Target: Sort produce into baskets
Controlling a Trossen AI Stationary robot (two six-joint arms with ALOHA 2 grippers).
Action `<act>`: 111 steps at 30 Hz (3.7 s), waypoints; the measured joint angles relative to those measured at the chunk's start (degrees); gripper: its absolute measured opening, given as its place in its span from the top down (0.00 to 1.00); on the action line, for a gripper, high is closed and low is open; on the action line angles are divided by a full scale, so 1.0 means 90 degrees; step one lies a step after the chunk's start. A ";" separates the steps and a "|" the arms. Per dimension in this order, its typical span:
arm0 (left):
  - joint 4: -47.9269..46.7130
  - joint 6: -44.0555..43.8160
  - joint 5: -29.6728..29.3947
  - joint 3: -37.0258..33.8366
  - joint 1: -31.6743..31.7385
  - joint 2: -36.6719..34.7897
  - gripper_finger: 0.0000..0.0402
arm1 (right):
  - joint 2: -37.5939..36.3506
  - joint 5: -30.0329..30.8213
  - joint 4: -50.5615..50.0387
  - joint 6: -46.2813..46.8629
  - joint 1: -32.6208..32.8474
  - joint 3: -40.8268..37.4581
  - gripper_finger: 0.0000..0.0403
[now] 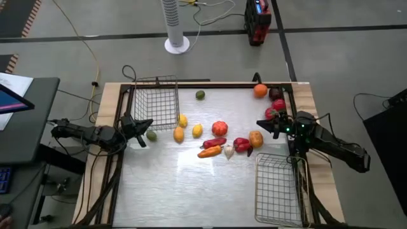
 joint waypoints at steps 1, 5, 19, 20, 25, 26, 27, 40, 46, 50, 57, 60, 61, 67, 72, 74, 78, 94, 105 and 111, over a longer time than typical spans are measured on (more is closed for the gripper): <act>-0.0001 0.0000 -0.0002 0.0002 0.0000 0.0002 1.00 | 0.0000 -0.0001 0.0000 0.0001 0.0000 0.0000 0.81; -0.0002 0.0000 -0.0002 0.0002 -0.0002 0.0000 1.00 | 0.0002 0.0000 0.0000 0.0000 0.0000 0.0002 0.81; -0.0001 0.0000 -0.0002 0.0000 0.0000 0.0002 1.00 | 0.0002 -0.0002 0.0002 0.0000 -0.0002 -0.0001 0.81; -0.0002 0.0000 0.0000 0.0000 0.0001 0.0002 1.00 | 0.0002 0.0000 -0.0001 0.0000 0.0001 -0.0001 0.81; -0.0002 0.0000 -0.0001 0.0001 -0.0001 0.0002 1.00 | 0.0001 0.0000 -0.0001 0.0000 -0.0001 0.0001 0.81; 0.0000 0.0000 -0.0001 0.0001 -0.0002 0.0002 1.00 | 0.0002 0.0000 0.0001 0.0002 0.0001 -0.0001 0.81; 0.0000 0.0000 0.0000 0.0000 -0.0002 0.0002 1.00 | 0.0002 0.0000 0.0002 0.0000 0.0001 0.0002 0.81; 0.0700 -0.3335 -0.0011 0.0004 0.0003 -0.0010 1.00 | 0.0002 0.0000 0.0000 0.0000 0.0000 0.0002 0.81; 0.0802 -0.4740 0.0017 -0.0019 0.0001 0.0000 1.00 | 0.0002 -0.0002 -0.0001 0.0000 -0.0001 0.0000 0.81; 0.0766 -0.4570 -0.0083 -0.0019 0.0001 0.0002 1.00 | 0.0002 -0.0002 0.0002 0.0000 0.0001 -0.0001 0.81; 0.0785 -0.1517 0.0344 -0.0015 0.0001 0.0002 1.00 | 0.0002 -0.0002 0.0002 0.0000 0.0001 0.0002 0.81; 0.0794 -0.0647 0.0984 -0.0015 0.0001 0.0002 1.00 | 0.0002 0.0000 0.0013 0.0000 0.0001 -0.0001 0.81; 0.0845 -0.0494 0.1162 -0.0015 -0.0001 0.0002 1.00 | 0.0002 0.0002 0.0024 0.0001 0.0000 -0.0001 0.81; 0.2106 0.0041 0.2052 -0.0008 -0.0002 0.0024 1.00 | 0.0006 0.0055 0.0707 0.0654 0.0001 -0.0058 0.81; 0.3718 0.1093 0.2863 0.0010 -0.0004 0.0164 1.00 | 0.0046 0.0345 0.2029 0.1024 -0.0002 -0.0040 0.81; 0.3898 0.0908 0.2676 0.0107 -0.0004 0.0298 1.00 | 0.0139 0.0464 0.2761 0.1162 0.0001 -0.0038 0.81; 0.3749 0.0383 0.2474 0.0413 0.0001 0.0907 1.00 | 0.0514 0.0850 0.3881 0.1572 0.0001 -0.0019 0.81; 0.3773 -0.1769 0.2133 0.2327 0.0001 0.4550 1.00 | 0.3432 0.1001 0.4720 0.1993 0.0697 0.1550 0.81; 0.3792 -0.3290 0.1592 0.2463 0.0003 0.5369 1.00 | 0.4559 0.0892 0.4869 0.1963 0.0942 0.2221 0.81; 0.4298 -0.3297 0.1855 0.2512 0.0215 0.5435 1.00 | 0.5134 0.0301 0.5050 0.1439 0.0984 0.2780 0.81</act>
